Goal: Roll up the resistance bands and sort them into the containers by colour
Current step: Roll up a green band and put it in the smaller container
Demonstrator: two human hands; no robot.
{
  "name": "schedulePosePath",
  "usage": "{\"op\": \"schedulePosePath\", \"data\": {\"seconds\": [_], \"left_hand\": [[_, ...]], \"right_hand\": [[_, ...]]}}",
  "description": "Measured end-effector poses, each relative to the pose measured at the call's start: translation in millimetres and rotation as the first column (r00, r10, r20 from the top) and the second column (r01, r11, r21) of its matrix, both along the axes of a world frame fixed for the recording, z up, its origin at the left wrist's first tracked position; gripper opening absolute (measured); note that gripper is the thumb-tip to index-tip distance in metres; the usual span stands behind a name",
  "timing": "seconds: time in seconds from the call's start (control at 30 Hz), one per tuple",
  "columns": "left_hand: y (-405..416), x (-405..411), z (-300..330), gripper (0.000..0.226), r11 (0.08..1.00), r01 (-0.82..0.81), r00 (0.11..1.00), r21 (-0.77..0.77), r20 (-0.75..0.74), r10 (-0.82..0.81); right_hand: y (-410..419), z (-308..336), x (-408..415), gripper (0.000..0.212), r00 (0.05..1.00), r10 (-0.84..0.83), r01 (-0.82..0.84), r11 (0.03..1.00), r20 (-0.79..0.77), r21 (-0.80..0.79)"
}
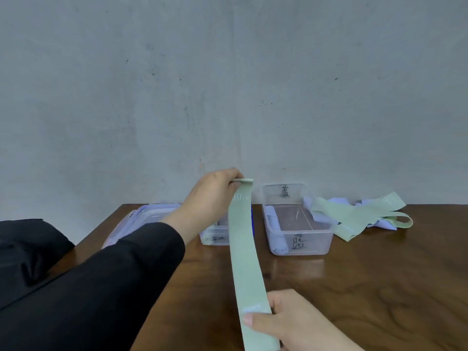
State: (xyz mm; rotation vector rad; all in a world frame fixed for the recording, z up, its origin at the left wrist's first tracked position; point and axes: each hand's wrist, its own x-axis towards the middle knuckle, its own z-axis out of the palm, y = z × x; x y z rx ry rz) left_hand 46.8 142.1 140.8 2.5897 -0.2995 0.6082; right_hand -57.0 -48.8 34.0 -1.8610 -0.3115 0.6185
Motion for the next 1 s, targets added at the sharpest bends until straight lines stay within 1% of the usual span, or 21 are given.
{"op": "schedulePosePath", "data": {"seconds": [0.07,0.13,0.17,0.23,0.3,0.37,0.43,0.5,0.57,0.6,0.7,0.8,0.9,0.97,1.0], "left_hand": [[-4.8,11.5,-17.2,0.017,1.0,0.012,0.999,0.018,-0.042,-0.011],[-10.4,22.2,-32.1,0.018,0.999,0.017,0.996,0.027,-0.083,-0.015],[-12.3,27.4,-38.1,0.019,0.999,0.02,0.995,0.025,-0.102,-0.018],[-14.4,35.7,-47.3,0.025,0.999,0.036,0.989,0.009,-0.145,-0.034],[-15.3,36.6,-54.3,0.037,0.999,0.038,0.987,-0.011,-0.154,-0.039],[-14.2,24.0,-62.3,0.04,0.997,-0.003,0.995,-0.077,-0.095,-0.004],[-11.7,-4.8,-75.3,0.029,0.988,-0.01,0.998,-0.152,-0.057,0.002],[-8.2,-42.5,-95.5,0.015,0.988,0.03,0.996,-0.154,-0.081,-0.042],[-3.7,-74.5,-118.5,0.01,0.989,0.069,0.989,-0.13,-0.124,-0.085],[-1.5,-84.9,-129.4,0.009,0.991,0.084,0.983,-0.102,-0.154,-0.099],[0.9,-98.3,-151.0,0.031,0.987,0.151,0.958,0.046,-0.251,-0.135],[4.1,-97.2,-153.7,0.042,0.976,0.21,0.935,0.053,-0.302,-0.185],[6.8,-96.8,-155.1,0.045,0.959,0.268,0.92,0.091,-0.319,-0.227],[6.8,-100.0,-151.6,0.04,0.958,0.28,0.92,0.067,-0.304,-0.248],[6.1,-102.5,-148.0,0.033,0.958,0.285,0.922,0.042,-0.284,-0.262]], "right_hand": [[-2.9,1.5,3.2,0.028,1.0,-0.014,0.016,0.994,0.018,-0.104],[-4.7,1.2,6.0,0.045,0.995,-0.08,0.091,0.966,0.055,-0.242],[-5.1,1.3,5.8,0.054,0.99,-0.088,0.121,0.932,0.111,-0.341],[-7.0,0.5,5.0,0.066,0.959,-0.035,0.185,0.83,0.281,-0.526],[-12.7,-0.8,5.4,0.07,0.9,0.015,0.276,0.753,0.435,-0.597],[-21.9,-3.0,10.7,0.065,0.848,0.036,0.338,0.731,0.529,-0.593],[-31.2,-9.4,18.4,0.048,0.803,0.066,0.342,0.762,0.592,-0.55],[-35.9,-17.7,24.0,0.03,0.791,0.094,0.259,0.844,0.605,-0.469],[-34.2,-23.5,24.0,0.022,0.771,0.161,0.172,0.879,0.616,-0.445],[-31.8,-25.0,22.5,0.019,0.761,0.192,0.144,0.882,0.62,-0.45],[-25.1,-26.4,16.2,0.014,0.756,0.207,0.106,0.897,0.62,-0.429],[-23.8,-24.5,9.7,0.014,0.752,0.185,0.114,0.909,0.633,-0.402],[-33.7,-16.2,0.0,0.012,0.763,0.152,0.112,0.926,0.628,-0.36],[-43.2,-12.4,-4.7,0.009,0.783,0.2,0.044,0.927,0.589,-0.373],[-47.8,-12.7,-5.3,0.009,0.791,0.252,-0.013,0.918,0.557,-0.396]]}}
